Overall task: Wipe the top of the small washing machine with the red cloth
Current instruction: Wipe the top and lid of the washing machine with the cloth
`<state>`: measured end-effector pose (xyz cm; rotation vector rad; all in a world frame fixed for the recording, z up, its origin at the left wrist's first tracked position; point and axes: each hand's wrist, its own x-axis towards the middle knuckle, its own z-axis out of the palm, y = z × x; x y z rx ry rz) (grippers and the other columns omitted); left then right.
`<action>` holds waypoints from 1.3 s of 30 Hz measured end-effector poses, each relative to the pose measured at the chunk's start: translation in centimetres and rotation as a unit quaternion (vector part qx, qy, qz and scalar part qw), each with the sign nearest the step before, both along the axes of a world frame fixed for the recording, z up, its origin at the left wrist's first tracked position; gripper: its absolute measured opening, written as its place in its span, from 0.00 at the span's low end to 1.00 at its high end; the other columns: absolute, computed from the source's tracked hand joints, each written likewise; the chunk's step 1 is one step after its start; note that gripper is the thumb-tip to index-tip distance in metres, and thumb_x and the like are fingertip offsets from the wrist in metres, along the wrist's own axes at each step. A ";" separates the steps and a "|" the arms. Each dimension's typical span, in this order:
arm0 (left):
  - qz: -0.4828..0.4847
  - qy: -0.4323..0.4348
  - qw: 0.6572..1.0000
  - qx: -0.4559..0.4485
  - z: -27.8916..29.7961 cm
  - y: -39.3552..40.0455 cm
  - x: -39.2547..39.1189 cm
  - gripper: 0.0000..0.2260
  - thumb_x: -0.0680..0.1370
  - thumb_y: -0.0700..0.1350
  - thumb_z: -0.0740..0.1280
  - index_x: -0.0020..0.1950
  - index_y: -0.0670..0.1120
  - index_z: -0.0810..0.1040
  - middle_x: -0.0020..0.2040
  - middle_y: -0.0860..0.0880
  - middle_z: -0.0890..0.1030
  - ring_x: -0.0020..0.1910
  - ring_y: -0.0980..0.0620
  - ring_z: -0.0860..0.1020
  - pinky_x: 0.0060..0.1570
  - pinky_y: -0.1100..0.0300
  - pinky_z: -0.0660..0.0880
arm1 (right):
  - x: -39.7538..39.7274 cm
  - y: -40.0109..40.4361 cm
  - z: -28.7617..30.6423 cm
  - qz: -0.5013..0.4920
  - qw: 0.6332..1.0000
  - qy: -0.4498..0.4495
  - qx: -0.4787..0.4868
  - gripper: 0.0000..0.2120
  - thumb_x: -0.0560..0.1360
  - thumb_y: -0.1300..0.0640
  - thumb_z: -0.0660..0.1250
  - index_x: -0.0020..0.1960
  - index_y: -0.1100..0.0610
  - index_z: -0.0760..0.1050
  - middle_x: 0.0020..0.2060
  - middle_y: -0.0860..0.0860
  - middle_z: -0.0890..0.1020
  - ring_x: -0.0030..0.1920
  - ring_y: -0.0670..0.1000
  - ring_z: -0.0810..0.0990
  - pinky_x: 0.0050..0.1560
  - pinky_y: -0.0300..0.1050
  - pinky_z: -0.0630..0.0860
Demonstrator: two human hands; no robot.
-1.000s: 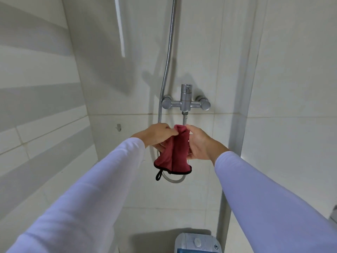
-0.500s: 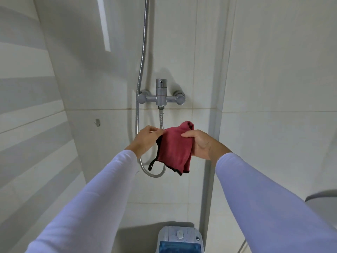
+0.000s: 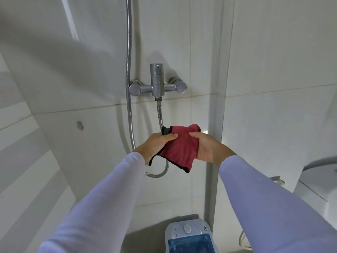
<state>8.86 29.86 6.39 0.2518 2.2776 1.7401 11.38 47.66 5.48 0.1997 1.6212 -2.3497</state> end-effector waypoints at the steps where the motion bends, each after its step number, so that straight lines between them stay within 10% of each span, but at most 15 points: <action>1: 0.000 0.006 1.000 -0.008 -0.7 0.2 -0.5 0.11 0.73 0.54 0.72 0.52 0.51 0.80 0.55 0.48 0.83 0.53 0.49 0.82 0.61 0.54 0.76 | -0.2 0.0 -0.8 -0.010 1.000 -0.010 0.013 0.16 0.79 0.56 0.57 0.65 0.58 0.70 0.50 0.54 0.81 0.47 0.53 0.81 0.41 0.48 0.77; 7: 0.042 0.092 0.993 -0.068 -5.7 3.8 -1.9 0.21 0.70 0.63 0.70 0.53 0.48 0.81 0.52 0.48 0.83 0.52 0.49 0.81 0.57 0.55 0.76 | -1.3 3.9 -5.6 -0.037 0.998 0.013 0.048 0.35 0.74 0.57 0.68 0.74 0.44 0.53 0.58 0.51 0.77 0.58 0.53 0.79 0.45 0.48 0.79; 13: -0.014 0.056 0.992 -0.109 -12.5 7.5 -2.4 0.38 0.58 0.66 0.77 0.57 0.40 0.79 0.48 0.45 0.83 0.45 0.49 0.82 0.41 0.57 0.79 | -0.2 8.6 -11.5 0.084 0.969 0.023 0.233 0.35 0.69 0.65 0.72 0.72 0.57 0.62 0.65 0.54 0.74 0.60 0.52 0.77 0.56 0.44 0.75; 18: 0.014 0.067 0.990 -0.125 -19.0 9.7 -2.9 0.50 0.63 0.53 0.80 0.77 0.50 0.53 0.70 0.45 0.69 0.68 0.45 0.71 0.67 0.48 0.72 | -0.9 10.6 -18.1 0.069 0.913 0.049 0.399 0.17 0.67 0.64 0.73 0.55 0.59 0.77 0.54 0.58 0.81 0.50 0.54 0.81 0.50 0.42 0.79; 26: -0.095 0.127 0.963 -0.216 -30.3 10.1 -5.0 0.21 0.65 0.43 0.80 0.56 0.49 0.81 0.49 0.52 0.83 0.53 0.51 0.81 0.57 0.58 0.77 | -3.4 12.8 -30.5 0.037 0.885 0.071 0.459 0.16 0.67 0.56 0.72 0.54 0.54 0.78 0.56 0.52 0.79 0.59 0.51 0.75 0.49 0.45 0.76; 39: -0.028 0.205 0.956 -0.210 -43.6 10.8 -3.6 0.09 0.73 0.54 0.72 0.43 0.52 0.75 0.39 0.55 0.77 0.39 0.58 0.75 0.36 0.65 0.67 | -3.0 13.4 -44.5 -0.014 0.961 0.127 0.244 0.15 0.72 0.60 0.68 0.58 0.54 0.75 0.50 0.55 0.80 0.45 0.55 0.80 0.45 0.48 0.79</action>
